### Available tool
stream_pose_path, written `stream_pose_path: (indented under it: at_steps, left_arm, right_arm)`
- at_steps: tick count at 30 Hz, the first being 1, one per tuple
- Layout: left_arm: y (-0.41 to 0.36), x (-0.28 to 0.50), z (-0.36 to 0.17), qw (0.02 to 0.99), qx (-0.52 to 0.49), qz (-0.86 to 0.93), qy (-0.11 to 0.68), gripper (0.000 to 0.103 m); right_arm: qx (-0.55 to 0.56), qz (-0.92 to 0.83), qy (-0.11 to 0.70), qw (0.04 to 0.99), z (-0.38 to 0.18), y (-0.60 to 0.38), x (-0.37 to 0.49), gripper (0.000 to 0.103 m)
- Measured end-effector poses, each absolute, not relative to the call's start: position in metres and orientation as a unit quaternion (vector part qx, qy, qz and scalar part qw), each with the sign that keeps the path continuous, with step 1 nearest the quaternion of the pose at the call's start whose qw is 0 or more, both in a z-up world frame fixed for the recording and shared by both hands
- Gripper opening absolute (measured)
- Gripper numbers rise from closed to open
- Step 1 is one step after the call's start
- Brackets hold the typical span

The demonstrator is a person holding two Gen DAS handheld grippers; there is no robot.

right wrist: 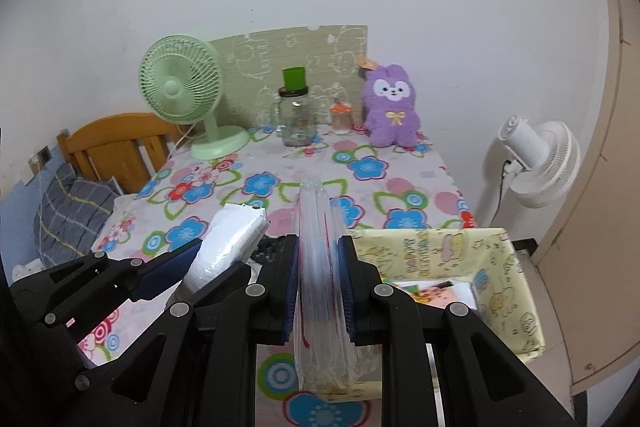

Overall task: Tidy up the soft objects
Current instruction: 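Lift and carry the plastic bag and rolled sock over the patterned box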

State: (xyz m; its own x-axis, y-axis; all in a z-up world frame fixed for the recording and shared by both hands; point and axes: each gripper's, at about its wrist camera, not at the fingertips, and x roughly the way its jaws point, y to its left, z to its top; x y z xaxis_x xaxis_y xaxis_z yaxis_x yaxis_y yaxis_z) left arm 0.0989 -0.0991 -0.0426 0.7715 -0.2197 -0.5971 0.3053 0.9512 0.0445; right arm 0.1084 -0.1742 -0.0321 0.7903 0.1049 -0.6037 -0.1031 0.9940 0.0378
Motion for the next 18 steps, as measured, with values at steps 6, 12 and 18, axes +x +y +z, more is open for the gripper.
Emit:
stream_pose_path:
  at_steps: [6,12,18]
  left_arm:
    - [-0.122,0.104,-0.042,0.935,0.077,-0.159,0.307,0.026]
    - [-0.142,0.111,-0.044,0.929,0.077,-0.185,0.312,0.026]
    - [-0.163,0.116,-0.049,0.923,0.084,-0.204,0.316,0.026]
  right_arm:
    - [0.006,0.037,0.319,0.947,-0.031,-0.197,0.111,0.022]
    - [0.015,0.019,0.321,0.947,-0.033,-0.218,0.113,0.022]
    - [0.022,0.002,0.326,0.945,-0.039,-0.239,0.114,0.022]
